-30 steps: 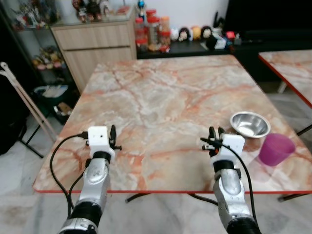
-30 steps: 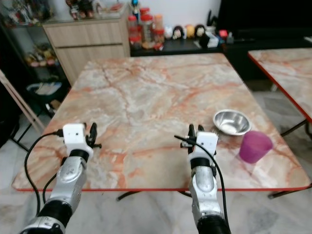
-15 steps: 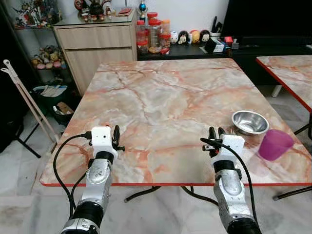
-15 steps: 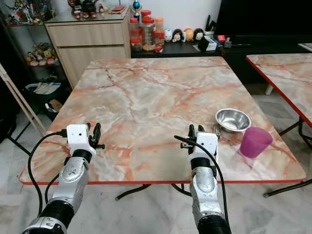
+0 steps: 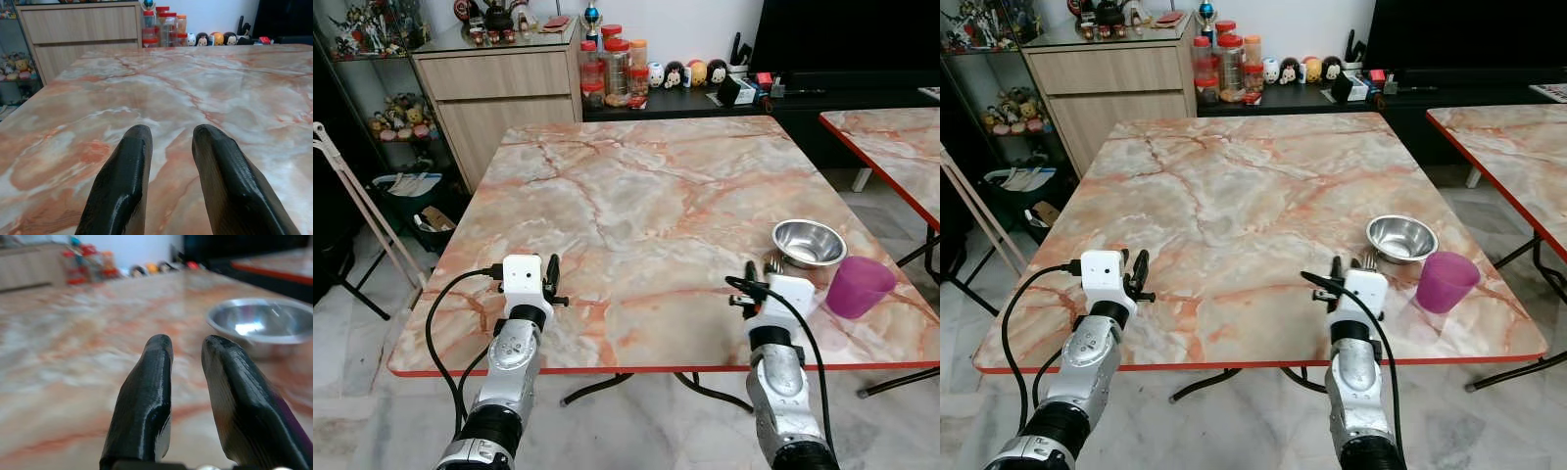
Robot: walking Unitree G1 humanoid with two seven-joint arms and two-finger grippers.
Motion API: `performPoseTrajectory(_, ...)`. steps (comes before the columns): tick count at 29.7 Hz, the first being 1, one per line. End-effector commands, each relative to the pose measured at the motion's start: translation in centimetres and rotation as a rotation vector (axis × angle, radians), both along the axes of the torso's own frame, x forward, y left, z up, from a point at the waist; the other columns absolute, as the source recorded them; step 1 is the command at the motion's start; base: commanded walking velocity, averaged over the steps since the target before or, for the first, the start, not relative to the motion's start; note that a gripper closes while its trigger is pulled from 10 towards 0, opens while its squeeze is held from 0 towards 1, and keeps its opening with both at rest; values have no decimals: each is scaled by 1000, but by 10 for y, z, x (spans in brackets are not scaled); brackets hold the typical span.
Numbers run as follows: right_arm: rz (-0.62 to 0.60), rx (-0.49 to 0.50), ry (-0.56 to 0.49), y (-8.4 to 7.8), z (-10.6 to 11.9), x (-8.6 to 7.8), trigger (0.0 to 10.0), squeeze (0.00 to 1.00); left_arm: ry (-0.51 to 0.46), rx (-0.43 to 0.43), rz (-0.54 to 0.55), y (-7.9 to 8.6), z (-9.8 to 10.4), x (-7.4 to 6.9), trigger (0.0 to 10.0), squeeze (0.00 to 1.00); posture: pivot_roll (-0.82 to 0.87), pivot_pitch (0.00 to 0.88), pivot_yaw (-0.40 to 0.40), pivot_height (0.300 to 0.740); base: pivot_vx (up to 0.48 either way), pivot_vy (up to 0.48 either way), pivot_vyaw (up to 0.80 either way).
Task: Setting the table
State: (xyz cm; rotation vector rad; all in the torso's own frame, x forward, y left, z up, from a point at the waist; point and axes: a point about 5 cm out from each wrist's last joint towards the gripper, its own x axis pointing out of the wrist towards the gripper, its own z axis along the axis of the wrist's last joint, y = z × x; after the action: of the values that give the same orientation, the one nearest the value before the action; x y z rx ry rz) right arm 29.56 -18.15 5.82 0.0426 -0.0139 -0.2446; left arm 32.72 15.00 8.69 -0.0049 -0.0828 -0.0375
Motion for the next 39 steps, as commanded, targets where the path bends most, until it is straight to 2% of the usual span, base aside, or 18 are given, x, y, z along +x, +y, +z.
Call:
performPoseTrajectory(1, -37, -1, 32, -3, -3, -1, 10000, 275, 17, 4, -13, -1, -1, 0, 10000, 0, -68, 0, 57, 740, 0, 0, 0)
performPoseTrajectory(2, -48, 16, 38, -4, -5, -3, 10000, 275, 19, 4, -15, -1, -2, 0, 10000, 0, -68, 0, 57, 740, 0, 0, 0)
performPoseTrajectory(3, -58, 10, 53, -4, -7, -4, 10000, 1000, 21, 4, -17, -2, -2, 0, 10000, 0, -69, 0, 56, 740, 0, 0, 0)
performPoseTrajectory(6, -94, 50, 72, -4, -12, -10, 10000, 1000, 24, 3, -25, -3, -3, 0, 10000, 0, -69, 0, 55, 740, 0, 0, 0)
performPoseTrajectory(9, -101, 48, 81, -4, -13, -11, 10000, 1000, 25, 3, -26, -3, -3, 0, 10000, 0, -69, 0, 55, 740, 0, 0, 0)
performPoseTrajectory(12, -131, 48, 112, -5, -18, -18, 10000, 1000, 30, -1, -29, -5, -3, 0, 10000, 0, -73, 0, 55, 740, 0, 0, 0)
performPoseTrajectory(19, -152, 60, 123, -9, -12, -15, 10000, 1000, 36, -4, -36, -6, -4, 0, 10000, 0, -70, 0, 52, 740, 0, 0, 0)
performPoseTrajectory(22, -193, 39, 168, -14, -8, -14, 10000, 1000, 39, -6, -37, -6, -4, 0, 10000, 0, -70, 0, 51, 740, 0, 0, 0)
performPoseTrajectory(23, -202, 49, 165, -15, -5, -13, 10000, 988, 41, -6, -40, -6, -4, 0, 10000, 0, -70, 0, 52, 740, 0, 0, 0)
performPoseTrajectory(24, -232, 55, 183, -20, 0, -10, 10000, 0, 44, -6, -44, -6, -5, 0, 10000, 0, -72, 0, 52, 740, 0, 0, 0)
performPoseTrajectory(27, -250, 57, 193, -23, 3, -9, 10000, 0, 45, -5, -46, -6, -5, 0, 10000, 0, -71, 0, 52, 740, 0, 0, 0)
performPoseTrajectory(29, -293, 91, 229, -32, 6, -8, 10000, 0, 47, -6, -57, -8, -5, 0, 10000, 0, -72, 0, 54, 740, 0, 0, 0)
performPoseTrajectory(33, -295, 82, 247, -36, 12, -5, 10000, 0, 49, -7, -64, -9, -5, 0, 10000, 0, -73, 0, 56, 740, 0, 0, 0)
performPoseTrajectory(39, -234, 81, 288, -33, 17, 1, 10000, 0, 51, -10, -66, -10, -5, 0, 10000, 0, -75, 0, 54, 740, 0, 0, 0)
